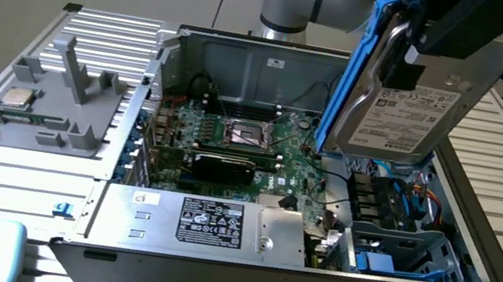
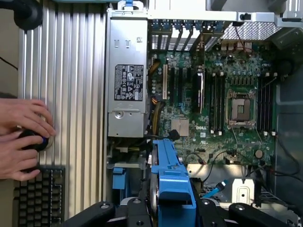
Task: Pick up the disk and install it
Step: 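Pick up the disk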
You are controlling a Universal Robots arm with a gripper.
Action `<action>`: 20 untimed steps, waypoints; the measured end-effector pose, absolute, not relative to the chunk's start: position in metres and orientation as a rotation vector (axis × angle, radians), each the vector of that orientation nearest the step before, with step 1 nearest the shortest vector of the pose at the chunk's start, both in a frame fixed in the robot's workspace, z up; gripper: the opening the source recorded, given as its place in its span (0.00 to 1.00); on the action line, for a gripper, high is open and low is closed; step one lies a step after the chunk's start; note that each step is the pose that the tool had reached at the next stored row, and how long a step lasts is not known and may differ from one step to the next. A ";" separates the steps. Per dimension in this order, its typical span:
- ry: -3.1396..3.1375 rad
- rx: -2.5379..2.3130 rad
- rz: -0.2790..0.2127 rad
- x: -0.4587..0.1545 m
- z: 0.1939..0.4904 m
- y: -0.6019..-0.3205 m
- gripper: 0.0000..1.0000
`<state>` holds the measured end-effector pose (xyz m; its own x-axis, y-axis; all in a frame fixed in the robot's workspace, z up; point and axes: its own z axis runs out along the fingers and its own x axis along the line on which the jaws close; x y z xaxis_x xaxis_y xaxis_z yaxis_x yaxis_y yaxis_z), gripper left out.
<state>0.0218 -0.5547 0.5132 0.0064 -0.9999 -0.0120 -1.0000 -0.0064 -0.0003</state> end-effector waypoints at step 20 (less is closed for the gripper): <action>2.212 -2.226 0.022 0.062 0.513 -0.603 0.37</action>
<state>0.0620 -0.6034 0.5132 0.0063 -0.9999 -0.0120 -0.9999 -0.0064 0.0078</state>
